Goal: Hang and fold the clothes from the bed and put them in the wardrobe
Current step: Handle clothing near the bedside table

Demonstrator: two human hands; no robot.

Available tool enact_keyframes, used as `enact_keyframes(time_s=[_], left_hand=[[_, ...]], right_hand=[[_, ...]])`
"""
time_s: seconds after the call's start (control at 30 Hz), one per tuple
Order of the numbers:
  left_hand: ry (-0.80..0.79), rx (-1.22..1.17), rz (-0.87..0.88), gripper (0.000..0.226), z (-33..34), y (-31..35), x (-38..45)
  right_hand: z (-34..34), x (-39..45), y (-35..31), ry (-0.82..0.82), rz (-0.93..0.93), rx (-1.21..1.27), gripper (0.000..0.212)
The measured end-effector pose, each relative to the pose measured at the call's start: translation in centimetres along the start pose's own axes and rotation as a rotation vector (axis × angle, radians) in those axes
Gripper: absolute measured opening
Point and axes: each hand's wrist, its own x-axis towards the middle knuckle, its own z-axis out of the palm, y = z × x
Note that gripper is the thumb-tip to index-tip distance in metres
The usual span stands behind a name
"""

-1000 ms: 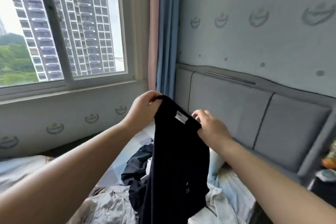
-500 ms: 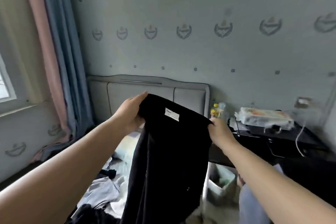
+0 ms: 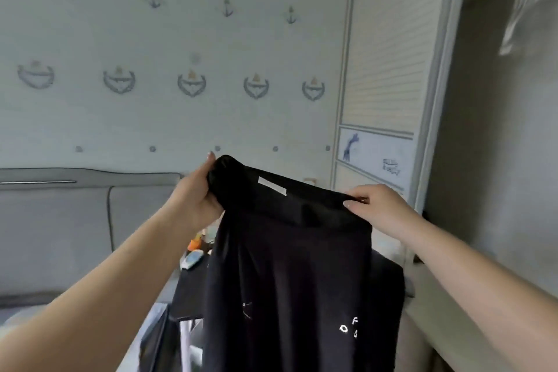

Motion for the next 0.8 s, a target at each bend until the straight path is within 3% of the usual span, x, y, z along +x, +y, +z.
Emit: enact_keyframes(time_s=[0.13, 0.37, 0.6, 0.8], left_hand=[[-0.196, -0.049, 0.02, 0.039, 8.3, -4.9, 4.4], [-0.405, 0.003, 0.039, 0.021, 20.1, -11.6, 9.8], [-0.471, 0.24, 0.052, 0.018, 30.0, -15.8, 14.5], [-0.609, 0.327, 0.065, 0.013, 36.4, -18.2, 19.4]], right_hand=[[-9.2, -0.1, 5.1, 0.208, -0.005, -0.226, 0.018], [-20.3, -0.3, 10.3, 0.687, 0.071, 0.139, 0.018], [-29.3, -0.4, 13.9, 0.969, 0.141, 0.087, 0.017], [-34.8, 1.0, 15.6, 1.114, 0.198, -0.041, 0.021]])
